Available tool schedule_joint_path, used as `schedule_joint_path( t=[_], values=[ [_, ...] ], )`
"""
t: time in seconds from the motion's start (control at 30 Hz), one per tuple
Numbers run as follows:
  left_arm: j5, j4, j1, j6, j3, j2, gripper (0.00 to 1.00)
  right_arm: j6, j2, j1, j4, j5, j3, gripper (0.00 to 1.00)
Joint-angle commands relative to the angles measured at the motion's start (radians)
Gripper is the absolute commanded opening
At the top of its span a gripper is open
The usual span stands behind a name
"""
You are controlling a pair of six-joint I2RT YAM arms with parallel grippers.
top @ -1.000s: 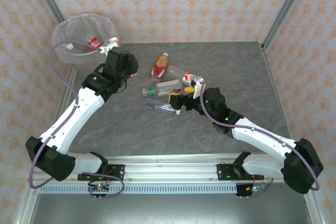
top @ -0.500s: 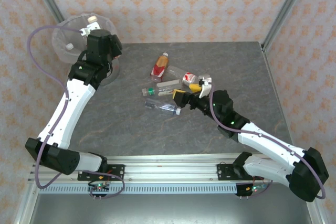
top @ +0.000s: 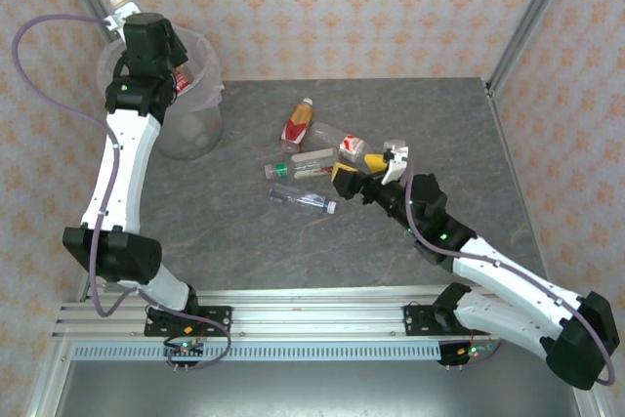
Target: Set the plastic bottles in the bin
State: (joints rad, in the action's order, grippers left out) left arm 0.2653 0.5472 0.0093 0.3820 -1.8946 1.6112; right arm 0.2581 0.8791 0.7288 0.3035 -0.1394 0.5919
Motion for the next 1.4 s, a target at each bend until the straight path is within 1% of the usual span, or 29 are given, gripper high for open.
schedule_joint_path(
  t=[0.0, 0.1, 0.27, 0.37, 0.4, 0.57, 0.77, 0.83, 1.07, 1.13, 1.23, 1.37],
  values=[
    [-0.05, 0.07, 0.046, -0.017, -0.074, 0.062, 0.57, -0.013, -0.044, 0.003, -0.004, 0.036, -0.033, 0.99],
    [-0.111, 0.121, 0.089, 0.012, -0.141, 0.143, 0.56, -0.011, -0.081, 0.003, -0.029, 0.038, -0.043, 0.99],
    [-0.132, 0.193, 0.116, -0.004, -0.251, 0.256, 0.55, -0.007, -0.134, 0.004, -0.071, 0.054, -0.057, 0.99],
    [-0.15, 0.208, 0.134, 0.004, -0.291, 0.292, 0.55, -0.007, -0.149, 0.003, -0.082, 0.057, -0.061, 0.99],
    [-0.151, 0.212, 0.139, 0.005, -0.303, 0.333, 0.55, -0.007, -0.149, 0.005, -0.083, 0.057, -0.062, 0.99],
    [-0.158, 0.256, 0.153, 0.013, -0.354, 0.4, 0.55, -0.01, -0.144, 0.004, -0.08, 0.062, -0.06, 0.99],
    [-0.163, 0.271, 0.159, 0.014, -0.354, 0.435, 0.57, -0.021, -0.133, 0.004, -0.082, 0.065, -0.051, 0.99],
    [-0.147, 0.279, 0.159, 0.024, -0.354, 0.438, 0.6, -0.022, -0.128, 0.004, -0.086, 0.065, -0.049, 0.99],
    [-0.145, 0.293, 0.159, 0.025, -0.365, 0.428, 0.79, -0.019, -0.109, 0.004, -0.085, 0.062, -0.047, 0.99],
    [-0.155, 0.298, 0.159, 0.025, -0.371, 0.422, 0.83, -0.02, -0.105, 0.004, -0.083, 0.061, -0.047, 0.99],
    [-0.18, 0.3, 0.159, 0.03, -0.374, 0.407, 0.94, -0.019, -0.098, 0.003, -0.083, 0.062, -0.047, 0.99],
    [-0.217, 0.304, 0.159, 0.037, -0.373, 0.385, 1.0, -0.019, -0.078, 0.004, -0.084, 0.069, -0.047, 0.99]
  ],
)
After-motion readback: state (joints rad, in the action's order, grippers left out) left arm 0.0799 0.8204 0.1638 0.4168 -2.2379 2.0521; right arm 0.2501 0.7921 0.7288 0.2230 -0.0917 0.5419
